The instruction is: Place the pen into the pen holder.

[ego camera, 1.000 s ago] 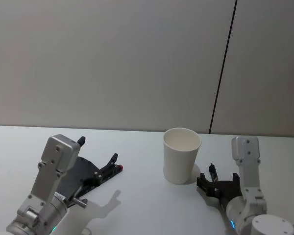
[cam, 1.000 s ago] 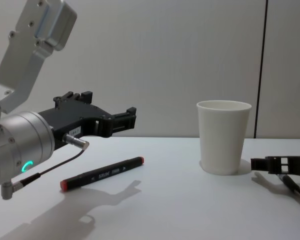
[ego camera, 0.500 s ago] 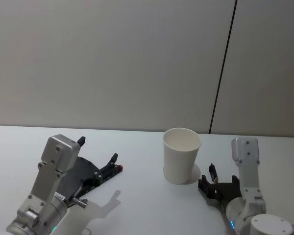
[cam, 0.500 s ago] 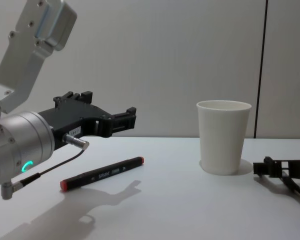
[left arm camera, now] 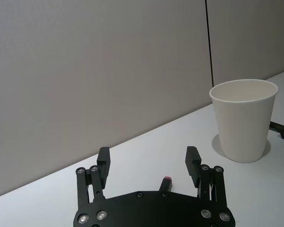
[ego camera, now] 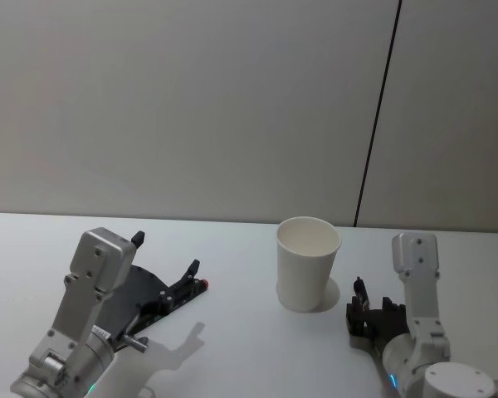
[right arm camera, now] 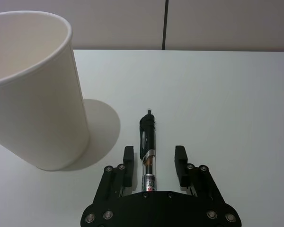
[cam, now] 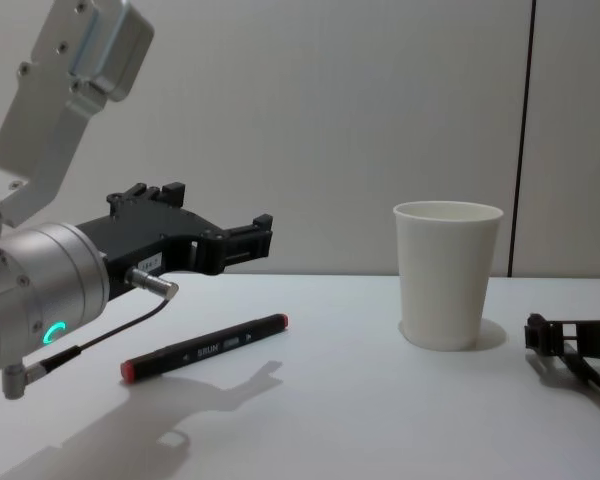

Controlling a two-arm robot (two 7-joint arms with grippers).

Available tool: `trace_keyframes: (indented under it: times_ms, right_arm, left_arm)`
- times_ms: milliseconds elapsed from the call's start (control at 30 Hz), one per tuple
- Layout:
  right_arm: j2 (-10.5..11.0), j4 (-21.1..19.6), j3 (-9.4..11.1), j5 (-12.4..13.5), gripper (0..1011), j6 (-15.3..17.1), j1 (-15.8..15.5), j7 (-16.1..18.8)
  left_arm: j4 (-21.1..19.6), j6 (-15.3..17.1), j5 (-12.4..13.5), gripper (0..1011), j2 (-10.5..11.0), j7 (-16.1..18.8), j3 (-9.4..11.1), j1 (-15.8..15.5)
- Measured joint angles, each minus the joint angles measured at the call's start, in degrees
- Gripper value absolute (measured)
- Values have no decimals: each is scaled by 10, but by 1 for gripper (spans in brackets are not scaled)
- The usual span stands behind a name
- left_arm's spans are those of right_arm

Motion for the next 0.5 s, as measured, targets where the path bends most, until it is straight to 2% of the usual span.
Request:
trace_keyframes:
  times_ms: [33, 67, 100, 167, 200, 300, 333, 433, 500]
  right_arm:
    - [0, 0, 0, 0, 516, 0, 0, 0]
    - [0, 0, 0, 0, 454, 0, 0, 0]
    - [0, 0, 0, 0, 454, 0, 0, 0]
    - [0, 0, 0, 0, 393, 1, 0, 0]
    - [0, 0, 0, 0, 330, 1, 0, 0]
    - [0, 1, 1, 0, 273, 1, 0, 0]
    - [0, 1, 1, 0, 216, 1, 0, 0]
    - [-1, 1, 1, 0, 144, 1, 0, 0]
    - [-1, 1, 1, 0, 141, 1, 0, 0]
  left_arm:
    - [0, 0, 0, 1002, 0, 0, 0, 0]
    - [0, 0, 0, 1002, 0, 0, 0, 0]
    - [0, 0, 0, 1002, 0, 0, 0, 0]
    - [0, 0, 0, 1002, 0, 0, 0, 0]
    - [0, 0, 0, 1002, 0, 0, 0, 0]
    - [0, 0, 0, 1002, 0, 0, 0, 0]
    - [0, 0, 0, 1002, 0, 0, 0, 0]
    - [0, 0, 0, 1002, 0, 0, 0, 0]
    - [0, 0, 0, 1002, 0, 0, 0, 0]
